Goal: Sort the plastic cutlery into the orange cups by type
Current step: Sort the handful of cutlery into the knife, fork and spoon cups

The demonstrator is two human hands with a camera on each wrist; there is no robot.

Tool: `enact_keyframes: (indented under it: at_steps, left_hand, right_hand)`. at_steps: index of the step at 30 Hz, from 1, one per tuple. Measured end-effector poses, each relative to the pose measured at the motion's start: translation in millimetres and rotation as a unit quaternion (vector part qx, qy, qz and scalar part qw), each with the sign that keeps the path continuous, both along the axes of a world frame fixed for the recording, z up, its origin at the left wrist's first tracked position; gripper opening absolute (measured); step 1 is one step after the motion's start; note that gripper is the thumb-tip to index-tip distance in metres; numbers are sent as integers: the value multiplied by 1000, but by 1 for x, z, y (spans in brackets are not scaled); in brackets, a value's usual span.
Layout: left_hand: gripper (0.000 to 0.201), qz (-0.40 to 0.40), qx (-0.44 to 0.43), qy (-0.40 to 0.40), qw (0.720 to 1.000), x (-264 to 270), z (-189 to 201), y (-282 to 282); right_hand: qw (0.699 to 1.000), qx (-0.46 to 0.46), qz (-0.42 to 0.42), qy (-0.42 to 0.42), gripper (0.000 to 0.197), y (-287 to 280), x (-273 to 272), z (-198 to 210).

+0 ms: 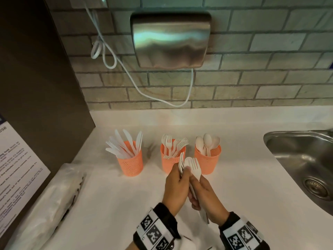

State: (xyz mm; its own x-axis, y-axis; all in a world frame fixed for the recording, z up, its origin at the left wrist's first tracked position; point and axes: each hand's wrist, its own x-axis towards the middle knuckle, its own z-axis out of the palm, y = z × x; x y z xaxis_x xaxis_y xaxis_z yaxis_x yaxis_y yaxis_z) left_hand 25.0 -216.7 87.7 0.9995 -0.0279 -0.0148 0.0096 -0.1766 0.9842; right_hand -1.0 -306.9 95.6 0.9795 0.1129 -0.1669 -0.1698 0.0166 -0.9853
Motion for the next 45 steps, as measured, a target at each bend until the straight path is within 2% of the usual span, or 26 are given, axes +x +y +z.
enact_keyframes:
  at_steps: [3, 7, 12, 17, 20, 24, 26, 28, 30, 32, 34, 36, 45]
  left_hand:
    - [20, 14, -41, -4, 999, -7, 2, -8]
    - [30, 52, -105, -8, 993, -14, 3, -18]
    - [21, 73, -133, 31, 988, -9, 7, -25]
    - [24, 87, -131, 51, 986, -3, 1, -28]
    - [26, 131, -166, 62, 975, 4, 2, -23]
    - [16, 162, -283, 54, 944, 16, 10, -4]
    - [13, 127, -264, 73, 953, 14, 13, 2]
    - [11, 53, -217, 85, 971, 3, 13, 0]
    - [7, -20, -184, 92, 978, -11, 12, -7]
    - [8, -45, -169, 93, 980, -20, 10, -13]
    - [16, -36, -162, 95, 982, -22, 7, -16]
    - [19, -26, -161, 95, 982, -22, 5, -15]
    - [28, 75, -166, 73, 981, -20, -7, -18]
  right_hand:
    - [1000, 1, -7, -24, 27, -1, -3, -3]
    - [999, 6, -19, -38, 37, -5, -6, -7]
    - [997, -43, 4, -63, 39, -12, -12, -6]
    - [999, -19, 11, -27, 32, -17, -14, -7]
    - [1000, 4, -27, -9, 31, -22, -13, -11]
    - [994, -1, -112, 11, 31, -35, -10, -19]
    - [990, -45, -131, -12, 31, -39, -9, -22]
    - [988, -82, -123, -39, 25, -38, -8, -22]
    - [992, -76, -94, -38, 20, -33, -9, -19]
    - [996, -59, -63, -6, 36, -29, -10, -16]
    - [997, -53, -37, 30, 51, -27, -9, -16]
    - [997, -61, -10, 45, 53, -27, -9, -16]
    - [993, -111, 9, -45, 20, -23, -10, -19]
